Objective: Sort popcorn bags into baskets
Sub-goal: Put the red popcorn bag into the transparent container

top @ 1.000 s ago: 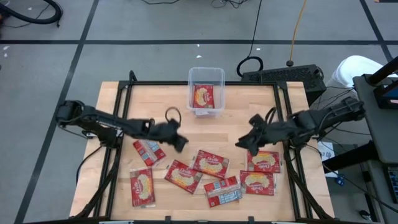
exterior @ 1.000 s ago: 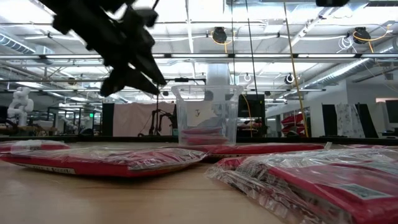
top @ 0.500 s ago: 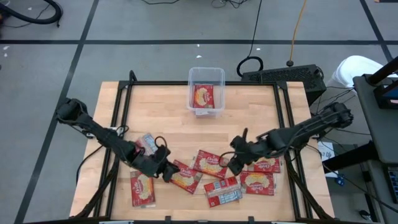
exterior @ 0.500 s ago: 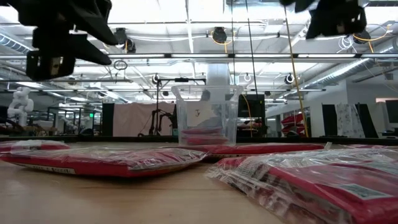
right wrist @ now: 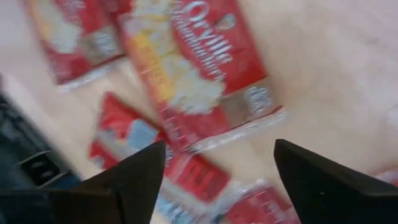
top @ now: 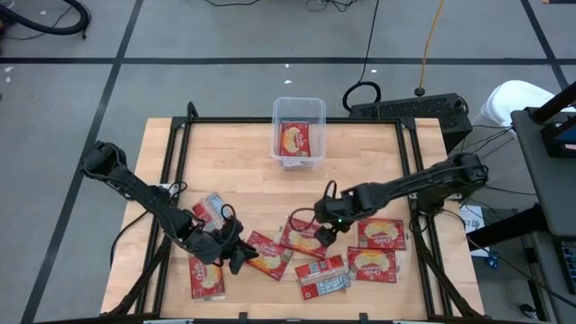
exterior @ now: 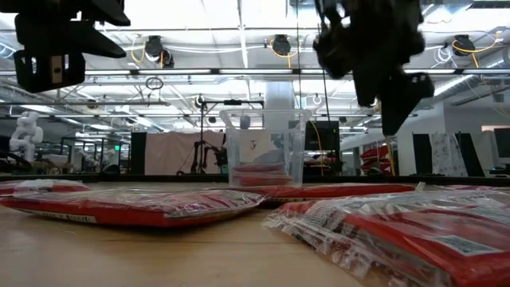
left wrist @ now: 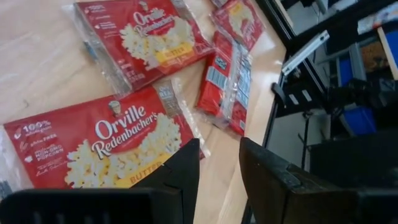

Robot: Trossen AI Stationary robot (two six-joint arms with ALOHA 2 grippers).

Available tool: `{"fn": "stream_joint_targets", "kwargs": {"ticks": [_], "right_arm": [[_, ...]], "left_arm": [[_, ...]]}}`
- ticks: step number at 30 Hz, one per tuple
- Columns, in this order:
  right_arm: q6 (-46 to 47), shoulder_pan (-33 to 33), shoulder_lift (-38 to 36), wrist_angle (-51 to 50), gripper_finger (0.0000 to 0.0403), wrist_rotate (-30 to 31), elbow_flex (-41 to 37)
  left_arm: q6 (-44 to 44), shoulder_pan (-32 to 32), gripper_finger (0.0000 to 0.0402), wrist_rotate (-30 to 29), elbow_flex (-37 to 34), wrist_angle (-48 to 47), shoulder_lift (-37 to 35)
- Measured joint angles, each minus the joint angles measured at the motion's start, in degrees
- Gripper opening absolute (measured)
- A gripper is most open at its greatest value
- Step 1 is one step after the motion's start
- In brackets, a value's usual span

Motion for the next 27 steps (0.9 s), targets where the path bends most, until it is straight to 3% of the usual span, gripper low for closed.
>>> {"fn": "stream_joint_targets", "kwargs": {"ticks": [6, 14, 19, 27], "right_arm": [[-6.1, -3.9, 2.1, 6.5, 0.0308, -2.8, -3.9], [-3.1, -5.4, 2.2, 17.2, 0.0303, -4.7, -12.4], [-2.1, -4.9, 2.1, 23.9, 0.0302, -9.0, -16.5], [1.7, -3.0, 1.9, 32.5, 0.0302, -8.7, -20.5]], "left_arm": [[9.1, 0.8, 0.0117, 0.1, 0.0, 0.8, 0.0], [14.5, 4.0, 0.0117, 0.4, 0.0, 1.1, 0.0], [19.2, 8.6, 0.0117, 7.9, 0.1, 6.0, 0.0], [25.6, 13.3, 0.0117, 12.1, 0.1, 8.2, 4.9]]}}
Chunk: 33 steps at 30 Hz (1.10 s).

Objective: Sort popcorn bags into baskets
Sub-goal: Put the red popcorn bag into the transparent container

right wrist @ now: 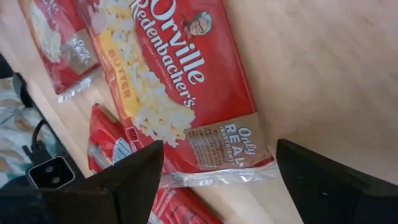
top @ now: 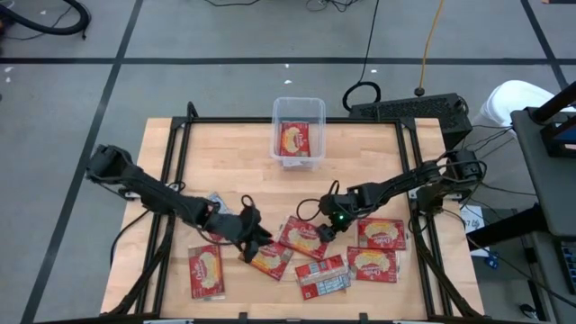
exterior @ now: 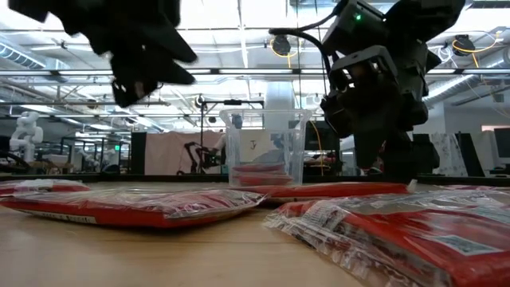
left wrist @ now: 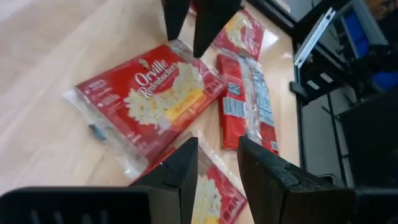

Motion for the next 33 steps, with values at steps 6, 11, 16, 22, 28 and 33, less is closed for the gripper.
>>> {"fn": "stream_joint_targets", "kwargs": {"ticks": [6, 11, 16, 22, 28, 33], "right_arm": [[-1.1, 1.0, 0.2, 2.5, 0.0302, -1.1, -0.2], [-1.2, 1.6, 0.3, 4.4, 0.0302, -1.9, -0.2], [-1.2, 1.9, 0.3, 6.1, 0.0302, -1.9, -0.2], [1.7, 2.0, 0.3, 10.1, 0.0285, -1.8, -0.2], [4.2, 2.0, 0.3, 14.8, 0.0234, -1.5, -0.2], [4.6, 2.0, 0.3, 15.7, 0.0176, 1.6, -0.2]], "left_arm": [[1.2, 2.2, 0.0117, 4.0, 1.0, 10.9, 12.1], [1.5, 3.8, 0.0117, 4.0, 4.9, 10.2, 20.4], [0.9, 4.9, 0.0117, 4.9, 8.3, 10.3, 25.1], [-1.2, 5.2, 0.0117, 4.8, 9.2, 9.2, 26.3], [-1.1, 5.3, 0.0117, 5.3, 9.2, 7.8, 26.2], [0.6, 5.5, 0.0117, 5.5, 9.2, 7.6, 26.2]]}}
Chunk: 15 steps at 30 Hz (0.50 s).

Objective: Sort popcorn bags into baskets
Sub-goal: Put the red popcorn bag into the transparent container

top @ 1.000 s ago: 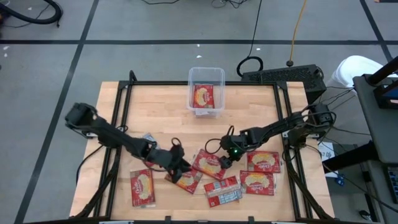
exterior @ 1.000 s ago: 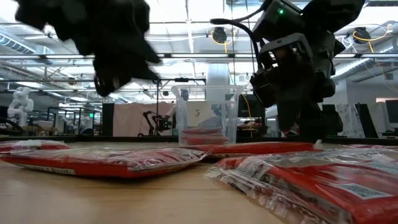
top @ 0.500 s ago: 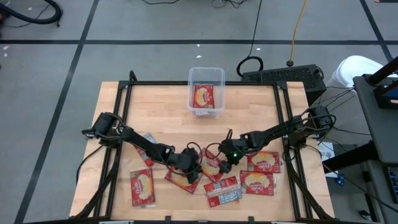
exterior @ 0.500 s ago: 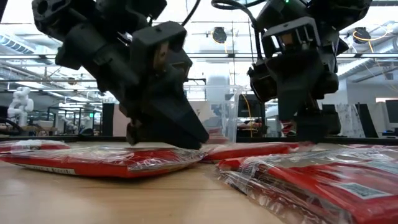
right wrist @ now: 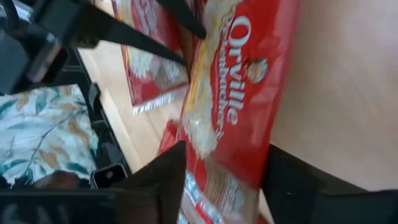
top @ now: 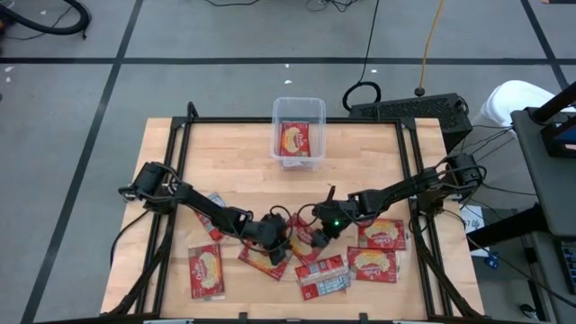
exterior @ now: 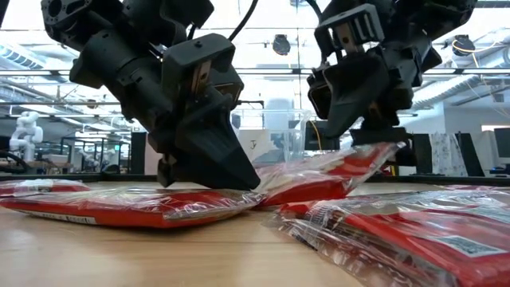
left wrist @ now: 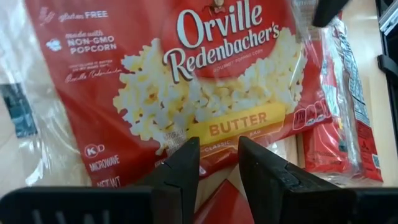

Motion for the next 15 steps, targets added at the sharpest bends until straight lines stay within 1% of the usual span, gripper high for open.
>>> {"fn": "stream_joint_targets", "kwargs": {"ticks": [3, 6, 9, 12, 15], "right_arm": [[-0.4, 0.0, 0.0, 0.8, 0.0137, 2.7, 0.0], [-0.4, -0.2, 0.0, 1.2, 0.0096, 3.6, 0.0], [0.3, -0.2, 0.0, 1.6, 0.0051, 4.1, 0.0], [1.6, -0.2, -0.1, 2.3, 0.0014, 4.0, 0.1], [3.9, -0.3, -0.1, 5.0, 0.0013, 1.4, 0.1]], "left_arm": [[1.1, 0.4, 0.0117, 0.3, 0.0, 0.0, 0.0], [1.7, 1.0, 0.0117, 1.4, 0.0, 0.0, -0.1], [2.0, 2.0, 0.0117, 3.7, -0.2, -1.1, -1.9], [1.2, 2.9, 0.0117, 5.1, -0.2, -4.0, -6.1], [1.1, 3.5, 0.0117, 4.9, -0.1, -9.3, -13.1]]}}
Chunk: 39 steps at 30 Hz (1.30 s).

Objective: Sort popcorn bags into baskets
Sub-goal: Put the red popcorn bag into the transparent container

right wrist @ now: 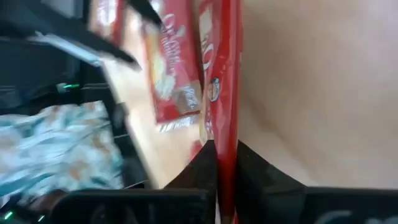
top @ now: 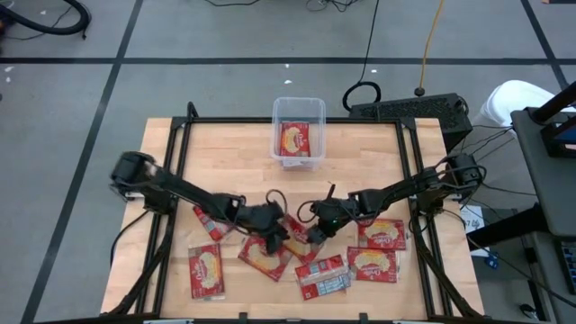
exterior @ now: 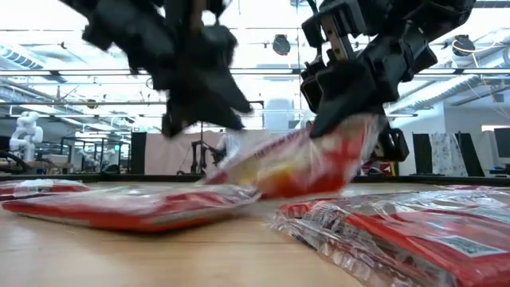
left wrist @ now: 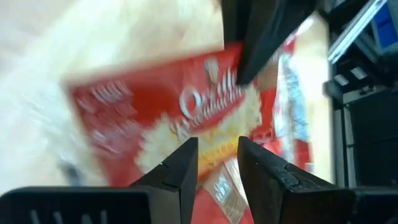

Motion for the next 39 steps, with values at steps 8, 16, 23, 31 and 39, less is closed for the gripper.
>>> {"fn": "stream_joint_targets", "kwargs": {"ticks": [8, 16, 23, 31, 39], "right_arm": [[6.8, -0.1, -6.3, 0.5, 0.0009, 2.0, 0.0], [8.9, -0.9, -17.4, -1.7, 0.0009, 20.0, 1.0], [0.2, -6.5, -22.6, -14.7, 0.0009, 28.5, 10.8], [-13.4, -18.1, -22.6, -17.4, 0.0009, 31.6, 21.4], [-16.3, -31.5, -20.7, -17.0, 0.0009, 23.9, 23.9]], "left_arm": [[6.8, 0.5, 0.0118, -9.2, 0.0, -19.2, -21.0], [12.2, 1.7, 0.0118, -20.5, 0.0, -35.5, -35.5], [16.8, 6.2, 0.0118, -21.0, 0.0, -41.5, -39.7], [17.6, 12.1, 0.0118, -20.7, 0.0, -42.2, -39.2], [18.9, 18.8, 0.0118, -15.6, 0.0, -41.7, -39.2]]}}
